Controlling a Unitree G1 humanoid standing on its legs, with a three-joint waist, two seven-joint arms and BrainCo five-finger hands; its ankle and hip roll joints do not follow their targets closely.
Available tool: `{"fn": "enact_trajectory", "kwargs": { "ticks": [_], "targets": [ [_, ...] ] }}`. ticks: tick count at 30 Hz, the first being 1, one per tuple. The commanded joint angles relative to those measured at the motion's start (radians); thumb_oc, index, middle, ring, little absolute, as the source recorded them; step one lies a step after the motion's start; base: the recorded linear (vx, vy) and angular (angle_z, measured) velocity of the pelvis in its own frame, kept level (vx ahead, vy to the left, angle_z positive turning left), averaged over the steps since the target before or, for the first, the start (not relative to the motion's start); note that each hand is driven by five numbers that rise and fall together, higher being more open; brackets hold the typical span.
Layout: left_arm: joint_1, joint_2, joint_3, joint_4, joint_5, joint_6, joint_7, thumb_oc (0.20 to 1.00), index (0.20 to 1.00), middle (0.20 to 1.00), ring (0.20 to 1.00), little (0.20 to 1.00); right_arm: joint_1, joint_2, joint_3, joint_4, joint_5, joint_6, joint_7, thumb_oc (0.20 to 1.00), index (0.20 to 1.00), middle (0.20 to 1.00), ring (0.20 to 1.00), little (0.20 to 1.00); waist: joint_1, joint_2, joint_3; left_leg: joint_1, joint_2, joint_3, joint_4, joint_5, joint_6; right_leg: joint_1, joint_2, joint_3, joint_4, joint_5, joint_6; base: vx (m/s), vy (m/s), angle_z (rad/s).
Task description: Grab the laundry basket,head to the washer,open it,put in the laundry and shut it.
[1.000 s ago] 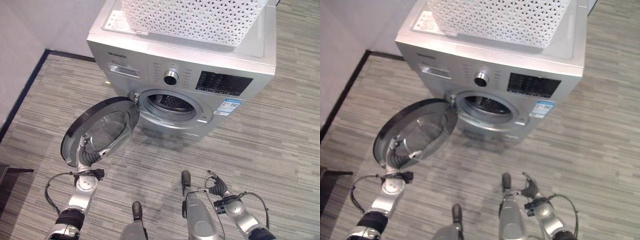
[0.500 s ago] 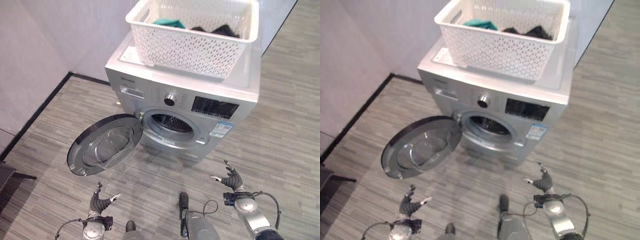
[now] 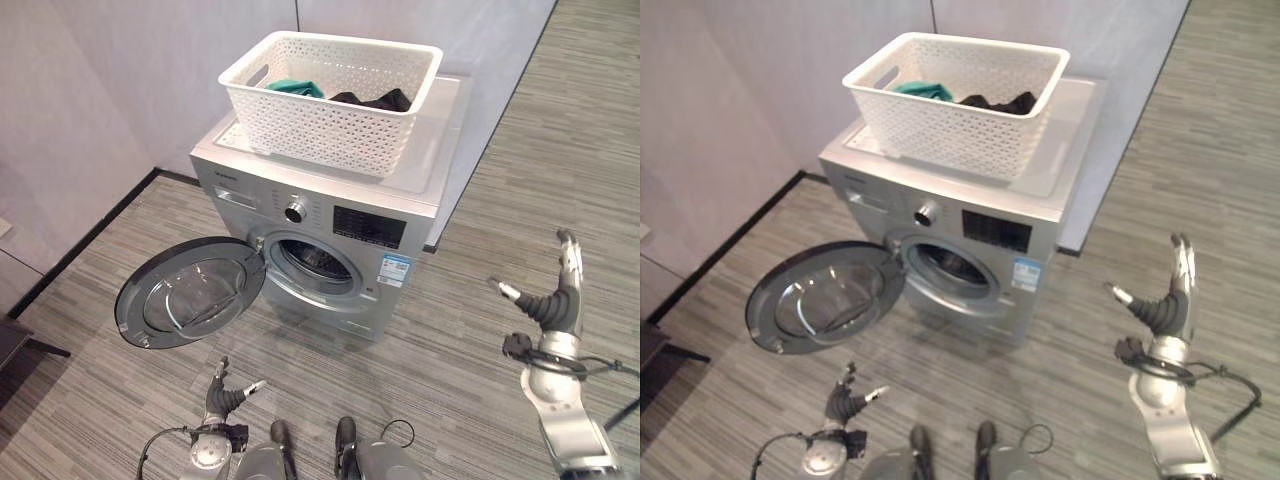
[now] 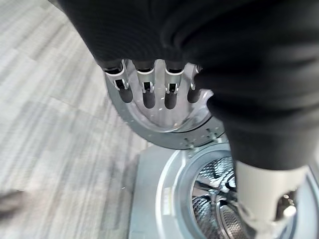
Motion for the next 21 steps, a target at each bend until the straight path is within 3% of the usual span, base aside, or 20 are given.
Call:
{"fn": "enact_trajectory", "kwargs": {
  "ticks": [1, 4, 5, 6, 7, 8, 10, 11, 12, 13, 14, 16, 17, 18, 21],
  "targets": [
    [-0.023, 0.054, 0.0, -0.028, 0.024, -0.025, 0.023, 1.0, 1.0, 1.0, 1.0, 1.0, 0.041, -0.007, -0.045, -0.138, -0.094, -0.061, -0.107, 1.0, 1.0, 1.0, 1.0, 1.0, -0.049, -0.071, -0.029, 0.041, -0.06, 0.002, 0.074, 0.014, 0.073, 0.219, -0.106, 0.037, -0.239, -0.007, 0.142, 0.27, 0.097, -0.06],
    [-0.021, 0.065, -0.003, -0.039, 0.028, -0.008, 0.008, 1.0, 1.0, 1.0, 1.0, 1.0, 0.023, -0.003, -0.068, -0.214, -0.115, -0.069, -0.093, 1.0, 1.0, 1.0, 1.0, 1.0, -0.05, -0.076, -0.044, 0.114, -0.093, -0.003, -0.006, -0.003, 0.113, 0.196, -0.106, 0.034, -0.073, -0.038, 0.159, 0.23, 0.143, -0.07],
    [-0.027, 0.082, -0.004, -0.051, 0.047, 0.003, -0.002, 1.0, 1.0, 1.0, 1.0, 1.0, 0.003, -0.015, -0.067, -0.241, -0.136, -0.059, -0.067, 1.0, 1.0, 1.0, 1.0, 1.0, -0.058, -0.083, -0.033, 0.155, -0.111, -0.014, -0.027, -0.015, 0.143, 0.12, -0.113, 0.039, 0.112, 0.008, 0.211, 0.17, 0.15, -0.42],
    [-0.033, 0.091, -0.004, -0.051, 0.062, 0.009, -0.01, 1.0, 1.0, 1.0, 1.0, 1.0, 0.0, -0.018, -0.072, -0.258, -0.137, -0.06, -0.049, 1.0, 1.0, 1.0, 1.0, 1.0, -0.067, -0.091, -0.024, 0.17, -0.119, -0.027, -0.021, -0.028, 0.156, 0.089, -0.119, 0.057, 0.196, 0.039, 0.237, 0.1, 0.109, -0.27],
    [-0.034, 0.091, -0.003, -0.052, 0.062, 0.009, -0.01, 1.0, 1.0, 1.0, 1.0, 1.0, -0.001, -0.017, -0.073, -0.259, -0.137, -0.059, -0.048, 1.0, 1.0, 1.0, 1.0, 1.0, -0.066, -0.091, -0.025, 0.165, -0.119, -0.025, -0.022, -0.023, 0.157, 0.079, -0.119, 0.058, 0.201, 0.041, 0.237, 0.12, 0.064, -0.2],
    [-0.047, 0.104, -0.004, -0.051, 0.086, 0.015, -0.016, 1.0, 1.0, 1.0, 1.0, 1.0, -0.02, -0.026, -0.085, -0.275, -0.132, -0.06, -0.039, 1.0, 1.0, 1.0, 1.0, 1.0, -0.078, -0.094, -0.014, 0.187, -0.128, -0.051, -0.018, -0.043, 0.177, 0.03, -0.129, 0.094, 0.302, 0.063, 0.255, 0.1, 0.041, 0.13],
    [-0.064, 0.112, -0.004, -0.047, 0.107, 0.015, -0.022, 1.0, 1.0, 1.0, 1.0, 1.0, -0.052, -0.054, -0.097, -0.283, -0.137, -0.06, -0.029, 1.0, 1.0, 1.0, 1.0, 1.0, -0.076, -0.088, -0.014, 0.203, -0.124, -0.078, -0.035, -0.044, 0.172, -0.002, -0.15, 0.098, 0.244, 0.018, 0.224, 0.14, 0.008, 0.32],
    [-0.065, 0.111, -0.003, -0.047, 0.108, 0.014, -0.022, 1.0, 1.0, 1.0, 1.0, 1.0, -0.054, -0.054, -0.097, -0.283, -0.137, -0.06, -0.03, 1.0, 1.0, 1.0, 1.0, 1.0, -0.078, -0.087, -0.013, 0.201, -0.122, -0.08, -0.038, -0.039, 0.171, -0.002, -0.148, 0.095, 0.239, 0.023, 0.221, 0.12, -0.062, 0.47],
    [-0.072, 0.11, -0.002, -0.038, 0.101, 0.009, -0.025, 1.0, 1.0, 1.0, 1.0, 1.0, -0.099, -0.087, -0.098, -0.278, -0.121, -0.062, -0.016, 1.0, 1.0, 1.0, 1.0, 1.0, -0.074, -0.073, -0.021, 0.209, -0.106, -0.092, -0.054, -0.042, 0.158, -0.008, -0.183, 0.078, 0.143, 0.005, 0.202, 0.09, -0.085, 0.41],
    [-0.071, 0.11, -0.004, -0.037, 0.1, 0.009, -0.022, 1.0, 1.0, 1.0, 1.0, 1.0, -0.128, -0.099, -0.094, -0.272, -0.104, -0.064, -0.012, 1.0, 1.0, 1.0, 1.0, 1.0, -0.068, -0.074, -0.028, 0.219, -0.103, -0.091, -0.062, -0.047, 0.151, -0.023, -0.21, 0.069, 0.075, 0.022, 0.201, 0.1, -0.077, 0.39],
    [-0.072, 0.11, -0.003, -0.037, 0.1, 0.008, -0.021, 1.0, 1.0, 1.0, 1.0, 1.0, -0.133, -0.101, -0.092, -0.269, -0.102, -0.065, -0.012, 1.0, 1.0, 1.0, 1.0, 1.0, -0.07, -0.07, -0.029, 0.22, -0.1, -0.092, -0.066, -0.046, 0.15, -0.017, -0.206, 0.066, 0.061, 0.028, 0.201, 0.09, -0.058, 0.13],
    [-0.068, 0.106, 0.003, -0.031, 0.087, 0.009, -0.014, 1.0, 1.0, 1.0, 1.0, 1.0, -0.203, -0.135, -0.056, -0.241, -0.079, -0.059, -0.003, 1.0, 1.0, 1.0, 1.0, 1.0, -0.058, -0.07, -0.04, 0.253, -0.095, -0.085, -0.093, -0.051, 0.139, -0.02, -0.234, 0.024, -0.068, 0.09, 0.212, 0.15, -0.069, 0.06],
    [-0.061, 0.107, 0.014, -0.03, 0.073, 0.011, -0.008, 1.0, 1.0, 1.0, 1.0, 1.0, -0.261, -0.168, -0.017, -0.225, -0.064, -0.047, 0.021, 1.0, 1.0, 1.0, 1.0, 1.0, -0.044, -0.08, -0.045, 0.296, -0.096, -0.065, -0.116, -0.057, 0.133, -0.013, -0.242, -0.024, -0.127, 0.135, 0.221, 0.19, -0.117, -0.15],
    [-0.056, 0.11, 0.015, -0.035, 0.073, 0.011, -0.012, 1.0, 1.0, 1.0, 1.0, 1.0, -0.277, -0.183, -0.008, -0.22, -0.059, -0.043, 0.034, 1.0, 1.0, 1.0, 1.0, 1.0, -0.037, -0.09, -0.052, 0.306, -0.097, -0.061, -0.122, -0.061, 0.127, -0.001, -0.239, -0.036, -0.15, 0.137, 0.223, 0.22, -0.148, -0.24],
    [-0.049, 0.113, 0.011, -0.021, 0.084, 0.017, -0.023, 1.0, 1.0, 1.0, 1.0, 1.0, -0.329, -0.225, 0.011, -0.191, -0.038, -0.032, 0.06, 1.0, 1.0, 1.0, 1.0, 1.0, -0.03, -0.121, -0.075, 0.325, -0.08, -0.079, -0.099, -0.091, 0.095, 0.075, -0.205, -0.022, -0.214, 0.123, 0.213, 0.19, -0.184, 0.1]
  ]
}}
